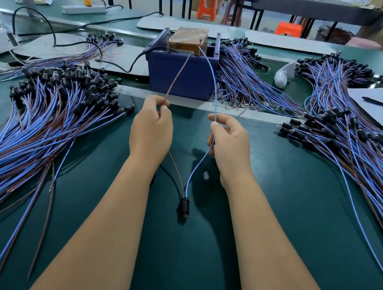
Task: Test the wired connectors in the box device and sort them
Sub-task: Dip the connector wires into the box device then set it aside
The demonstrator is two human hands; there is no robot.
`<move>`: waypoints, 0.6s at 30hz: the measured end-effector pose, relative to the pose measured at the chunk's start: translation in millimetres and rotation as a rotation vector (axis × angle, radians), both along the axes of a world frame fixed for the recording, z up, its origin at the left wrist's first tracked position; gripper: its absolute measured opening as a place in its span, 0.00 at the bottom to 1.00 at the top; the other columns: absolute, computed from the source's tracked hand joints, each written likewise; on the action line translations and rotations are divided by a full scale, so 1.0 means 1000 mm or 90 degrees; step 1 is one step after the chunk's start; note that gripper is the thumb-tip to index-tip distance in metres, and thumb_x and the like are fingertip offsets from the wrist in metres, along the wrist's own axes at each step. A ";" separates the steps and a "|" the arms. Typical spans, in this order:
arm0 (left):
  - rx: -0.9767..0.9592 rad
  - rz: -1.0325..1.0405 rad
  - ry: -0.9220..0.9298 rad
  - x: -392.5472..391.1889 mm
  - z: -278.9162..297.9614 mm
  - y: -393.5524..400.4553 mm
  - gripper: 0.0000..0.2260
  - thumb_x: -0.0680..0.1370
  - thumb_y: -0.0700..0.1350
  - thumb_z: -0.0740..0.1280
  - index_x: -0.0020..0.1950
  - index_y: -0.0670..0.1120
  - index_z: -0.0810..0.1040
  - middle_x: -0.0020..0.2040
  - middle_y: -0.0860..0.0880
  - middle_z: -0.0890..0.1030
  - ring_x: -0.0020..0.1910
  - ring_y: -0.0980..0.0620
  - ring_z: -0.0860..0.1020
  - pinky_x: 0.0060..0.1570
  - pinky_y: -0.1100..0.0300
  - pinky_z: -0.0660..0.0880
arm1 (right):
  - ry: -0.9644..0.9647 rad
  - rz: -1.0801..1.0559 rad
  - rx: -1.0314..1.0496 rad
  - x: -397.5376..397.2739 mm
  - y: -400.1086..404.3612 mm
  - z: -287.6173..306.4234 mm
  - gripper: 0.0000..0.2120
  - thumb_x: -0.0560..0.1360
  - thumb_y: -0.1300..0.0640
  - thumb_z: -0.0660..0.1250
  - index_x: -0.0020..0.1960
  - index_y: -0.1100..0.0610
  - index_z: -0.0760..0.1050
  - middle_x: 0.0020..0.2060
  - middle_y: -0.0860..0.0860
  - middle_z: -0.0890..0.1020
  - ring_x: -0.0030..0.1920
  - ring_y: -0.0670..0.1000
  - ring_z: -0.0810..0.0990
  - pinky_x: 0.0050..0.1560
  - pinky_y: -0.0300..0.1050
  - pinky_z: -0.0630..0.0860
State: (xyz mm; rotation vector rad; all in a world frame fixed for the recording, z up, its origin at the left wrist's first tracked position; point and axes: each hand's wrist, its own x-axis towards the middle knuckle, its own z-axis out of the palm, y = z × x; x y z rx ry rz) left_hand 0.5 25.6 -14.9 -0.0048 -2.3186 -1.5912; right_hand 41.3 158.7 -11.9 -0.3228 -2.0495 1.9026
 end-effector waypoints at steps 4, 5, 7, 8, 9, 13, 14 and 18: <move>0.052 0.041 -0.024 -0.004 0.002 -0.005 0.09 0.80 0.42 0.54 0.54 0.50 0.72 0.38 0.50 0.77 0.34 0.49 0.72 0.37 0.54 0.68 | -0.005 0.015 0.015 0.000 -0.001 0.001 0.09 0.78 0.62 0.60 0.51 0.55 0.79 0.23 0.45 0.71 0.26 0.41 0.69 0.29 0.33 0.68; 0.064 0.048 -0.030 -0.005 0.002 -0.006 0.10 0.80 0.42 0.54 0.55 0.50 0.73 0.39 0.50 0.78 0.34 0.49 0.72 0.37 0.54 0.68 | -0.007 0.019 0.023 0.000 -0.001 0.001 0.09 0.78 0.62 0.60 0.51 0.56 0.79 0.23 0.45 0.71 0.26 0.41 0.69 0.29 0.34 0.69; 0.083 0.058 -0.045 -0.005 0.002 -0.006 0.10 0.79 0.42 0.54 0.55 0.50 0.73 0.39 0.50 0.78 0.33 0.49 0.72 0.37 0.55 0.68 | -0.008 0.024 0.032 0.001 -0.002 0.001 0.09 0.78 0.62 0.60 0.51 0.56 0.79 0.24 0.46 0.72 0.26 0.41 0.69 0.30 0.34 0.69; 0.088 0.061 -0.050 -0.005 0.003 -0.006 0.10 0.79 0.42 0.54 0.55 0.51 0.73 0.39 0.50 0.78 0.33 0.50 0.72 0.36 0.55 0.68 | -0.008 0.025 0.033 0.001 -0.002 0.001 0.09 0.78 0.63 0.60 0.51 0.57 0.79 0.24 0.46 0.72 0.26 0.41 0.69 0.30 0.34 0.69; 0.091 0.063 -0.054 -0.004 0.003 -0.006 0.10 0.79 0.42 0.54 0.55 0.51 0.73 0.39 0.50 0.78 0.33 0.50 0.72 0.36 0.55 0.68 | -0.007 0.024 0.032 0.001 -0.002 0.001 0.09 0.78 0.63 0.60 0.51 0.57 0.79 0.23 0.46 0.72 0.26 0.41 0.70 0.30 0.35 0.70; 0.098 0.066 -0.067 -0.004 0.003 -0.005 0.10 0.79 0.42 0.54 0.54 0.51 0.72 0.40 0.49 0.79 0.33 0.50 0.72 0.35 0.56 0.68 | -0.009 0.026 0.016 0.001 -0.002 0.001 0.09 0.77 0.64 0.60 0.49 0.58 0.78 0.21 0.45 0.72 0.24 0.42 0.70 0.28 0.36 0.70; 0.099 0.064 -0.073 -0.004 0.003 -0.005 0.10 0.79 0.42 0.54 0.54 0.51 0.72 0.41 0.49 0.79 0.34 0.50 0.72 0.35 0.56 0.68 | -0.010 0.028 0.010 0.001 -0.002 0.001 0.08 0.77 0.64 0.60 0.48 0.59 0.78 0.21 0.45 0.72 0.23 0.43 0.69 0.27 0.35 0.69; 0.105 0.058 -0.090 -0.002 0.002 -0.006 0.08 0.79 0.42 0.54 0.52 0.51 0.71 0.43 0.47 0.80 0.36 0.49 0.73 0.36 0.56 0.67 | -0.022 0.038 0.012 0.001 -0.003 0.000 0.08 0.76 0.64 0.60 0.43 0.58 0.78 0.20 0.47 0.73 0.22 0.44 0.70 0.24 0.36 0.68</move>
